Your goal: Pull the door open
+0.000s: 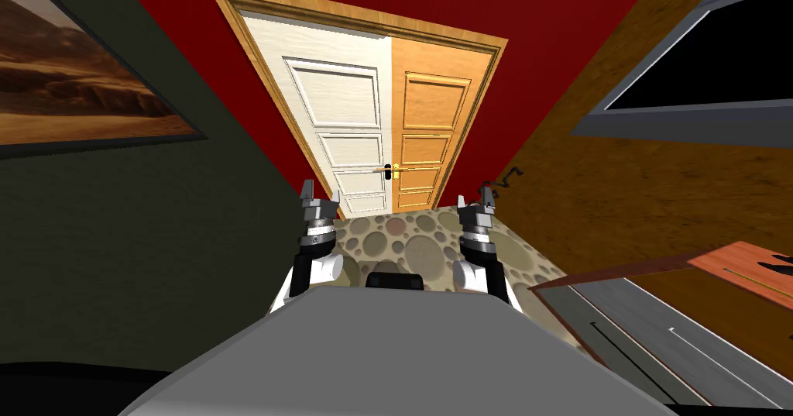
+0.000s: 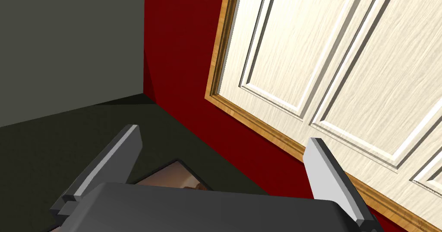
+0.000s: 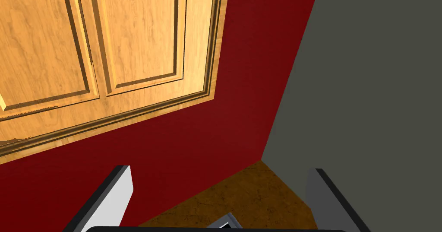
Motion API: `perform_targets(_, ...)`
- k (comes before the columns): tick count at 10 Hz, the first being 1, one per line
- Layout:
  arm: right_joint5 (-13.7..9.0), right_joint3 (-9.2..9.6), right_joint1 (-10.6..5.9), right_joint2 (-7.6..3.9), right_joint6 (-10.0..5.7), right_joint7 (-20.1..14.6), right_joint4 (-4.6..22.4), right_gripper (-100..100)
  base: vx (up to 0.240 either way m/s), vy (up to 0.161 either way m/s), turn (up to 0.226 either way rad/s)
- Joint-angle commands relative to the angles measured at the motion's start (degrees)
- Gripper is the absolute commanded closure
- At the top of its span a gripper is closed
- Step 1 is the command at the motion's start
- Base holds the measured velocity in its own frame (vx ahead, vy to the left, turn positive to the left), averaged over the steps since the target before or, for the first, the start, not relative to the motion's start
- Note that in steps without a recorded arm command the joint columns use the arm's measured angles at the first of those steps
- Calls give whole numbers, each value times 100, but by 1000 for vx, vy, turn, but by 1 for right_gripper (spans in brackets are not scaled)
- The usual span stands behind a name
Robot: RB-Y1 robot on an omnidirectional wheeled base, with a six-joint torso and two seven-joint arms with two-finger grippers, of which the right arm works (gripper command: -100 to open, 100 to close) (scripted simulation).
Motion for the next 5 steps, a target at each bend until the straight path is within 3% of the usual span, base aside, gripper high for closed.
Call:
perform_targets(1, 55, -40, -78, -53, 23, -71, 178, -100, 81, -76, 111)
perform_targets(5, 163, -118, -230, -145, 70, -211, 528, -100, 145, 47, 48)
